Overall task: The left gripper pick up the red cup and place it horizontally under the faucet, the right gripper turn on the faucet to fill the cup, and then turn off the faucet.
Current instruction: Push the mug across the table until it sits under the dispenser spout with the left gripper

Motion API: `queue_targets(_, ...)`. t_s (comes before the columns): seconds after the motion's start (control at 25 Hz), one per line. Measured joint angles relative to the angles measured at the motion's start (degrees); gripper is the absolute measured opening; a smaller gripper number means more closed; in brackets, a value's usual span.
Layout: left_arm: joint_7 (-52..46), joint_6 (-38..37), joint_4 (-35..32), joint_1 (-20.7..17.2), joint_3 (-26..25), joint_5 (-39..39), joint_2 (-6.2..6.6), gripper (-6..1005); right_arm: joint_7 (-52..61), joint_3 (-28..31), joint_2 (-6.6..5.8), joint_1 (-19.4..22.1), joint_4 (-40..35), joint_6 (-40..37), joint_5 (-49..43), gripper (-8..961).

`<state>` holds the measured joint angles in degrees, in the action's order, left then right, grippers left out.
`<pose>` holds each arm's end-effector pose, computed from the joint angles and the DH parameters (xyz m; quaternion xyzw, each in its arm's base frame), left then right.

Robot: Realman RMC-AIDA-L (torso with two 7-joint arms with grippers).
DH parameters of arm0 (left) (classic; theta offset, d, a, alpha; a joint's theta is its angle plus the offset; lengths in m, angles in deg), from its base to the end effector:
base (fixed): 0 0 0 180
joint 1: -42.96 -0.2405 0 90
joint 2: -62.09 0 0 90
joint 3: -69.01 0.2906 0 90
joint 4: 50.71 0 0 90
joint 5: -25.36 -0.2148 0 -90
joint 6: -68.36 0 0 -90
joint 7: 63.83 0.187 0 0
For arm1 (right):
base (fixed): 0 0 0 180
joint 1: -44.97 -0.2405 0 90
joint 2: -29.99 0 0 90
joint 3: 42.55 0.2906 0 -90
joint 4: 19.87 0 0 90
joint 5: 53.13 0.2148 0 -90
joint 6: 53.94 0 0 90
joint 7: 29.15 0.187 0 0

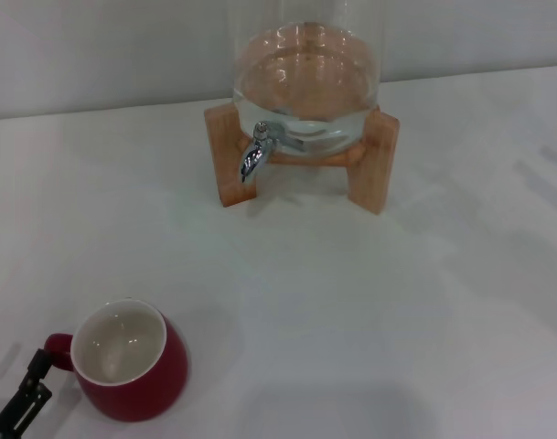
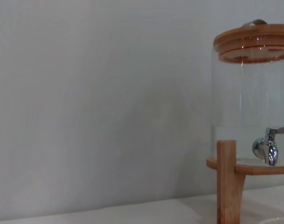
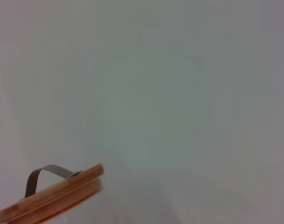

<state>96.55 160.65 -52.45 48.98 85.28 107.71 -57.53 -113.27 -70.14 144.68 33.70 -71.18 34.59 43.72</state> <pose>-0.3787 0.2135 -0.0665 -0.7890 -0.2125 -0.3335 0.4702 0.3489 0.3248 0.1402 -0.7405 0.3261 0.4425 0.3867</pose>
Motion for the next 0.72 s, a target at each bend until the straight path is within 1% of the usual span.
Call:
queue_targets(0.36, 0.3, -0.1, 0.5, -1.4, 0.0, -0.1, 0.00, 842, 0.0, 0.0, 0.00, 0.0, 0.0, -0.5, 0.0, 658)
queue_targets(0.72, -0.3, -4.0, 0.5, -1.3, 0.0, -0.1, 0.09, 842, 0.0, 0.0, 0.00, 0.0, 0.0, -0.5, 0.1, 659)
